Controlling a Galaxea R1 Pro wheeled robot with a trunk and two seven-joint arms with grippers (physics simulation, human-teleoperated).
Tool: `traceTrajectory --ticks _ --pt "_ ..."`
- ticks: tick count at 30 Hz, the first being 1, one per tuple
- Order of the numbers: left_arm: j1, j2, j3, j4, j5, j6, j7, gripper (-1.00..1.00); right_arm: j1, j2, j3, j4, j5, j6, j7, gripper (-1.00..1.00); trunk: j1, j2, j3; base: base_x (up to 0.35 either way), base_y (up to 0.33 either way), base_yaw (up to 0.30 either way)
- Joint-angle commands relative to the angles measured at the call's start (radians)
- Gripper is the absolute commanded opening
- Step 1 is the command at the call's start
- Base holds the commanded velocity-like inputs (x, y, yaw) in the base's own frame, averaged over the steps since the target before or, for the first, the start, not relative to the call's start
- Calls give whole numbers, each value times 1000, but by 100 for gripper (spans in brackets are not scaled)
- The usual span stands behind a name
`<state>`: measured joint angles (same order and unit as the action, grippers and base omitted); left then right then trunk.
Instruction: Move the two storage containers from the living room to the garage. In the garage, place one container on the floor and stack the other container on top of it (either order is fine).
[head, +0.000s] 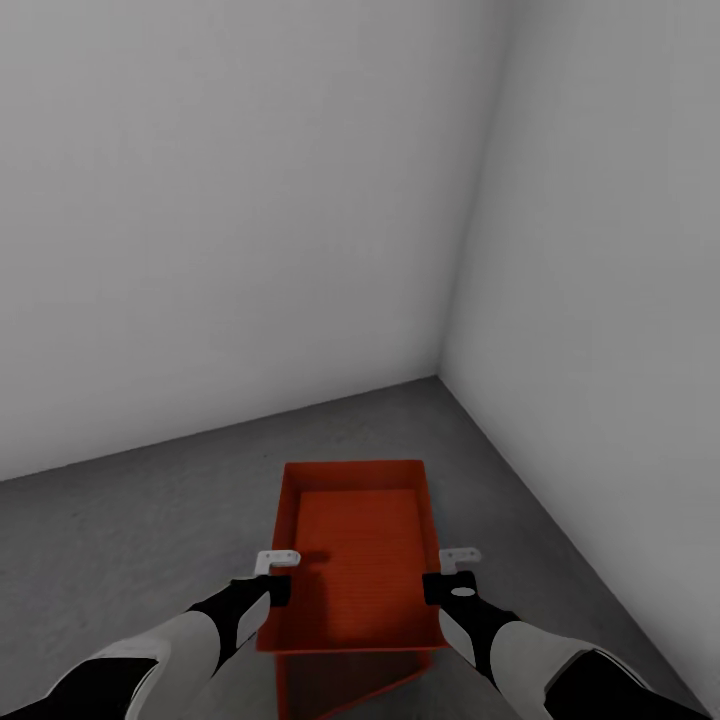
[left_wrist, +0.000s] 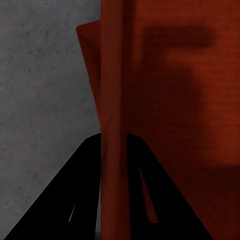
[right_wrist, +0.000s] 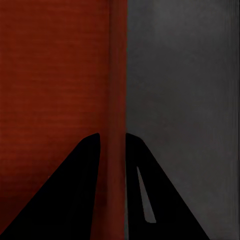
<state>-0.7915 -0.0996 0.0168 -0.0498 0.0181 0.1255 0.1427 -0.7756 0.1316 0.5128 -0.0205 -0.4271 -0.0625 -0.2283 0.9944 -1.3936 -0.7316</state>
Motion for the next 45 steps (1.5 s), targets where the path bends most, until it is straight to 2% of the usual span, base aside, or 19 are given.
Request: traceTrajectory --ticks 1,16,26,35,45 --pt "0 17 -29 -5 -12 -23 9 -100 -1 0 1 11 -24 -5 -3 -100 0 0 -1 0 0 -193" --pt "0 17 -29 -5 -12 -23 11 -100 -1 0 1 11 -24 -6 -3 -100 0 0 0 0 0 -21" --pt "0 17 -29 -5 -12 -23 10 -100 -1 -1 1 11 -24 -7 -4 -100 0 0 6 0 0 162" --pt "0 16 -29 -5 -12 -23 9 -100 -1 -1 1 11 -24 -7 -3 -100 0 0 7 3 0 22" --pt "0 16 -29 -5 -12 -23 10 -100 -1 -1 1 11 -24 -7 -3 -100 0 0 7 232 0 0"
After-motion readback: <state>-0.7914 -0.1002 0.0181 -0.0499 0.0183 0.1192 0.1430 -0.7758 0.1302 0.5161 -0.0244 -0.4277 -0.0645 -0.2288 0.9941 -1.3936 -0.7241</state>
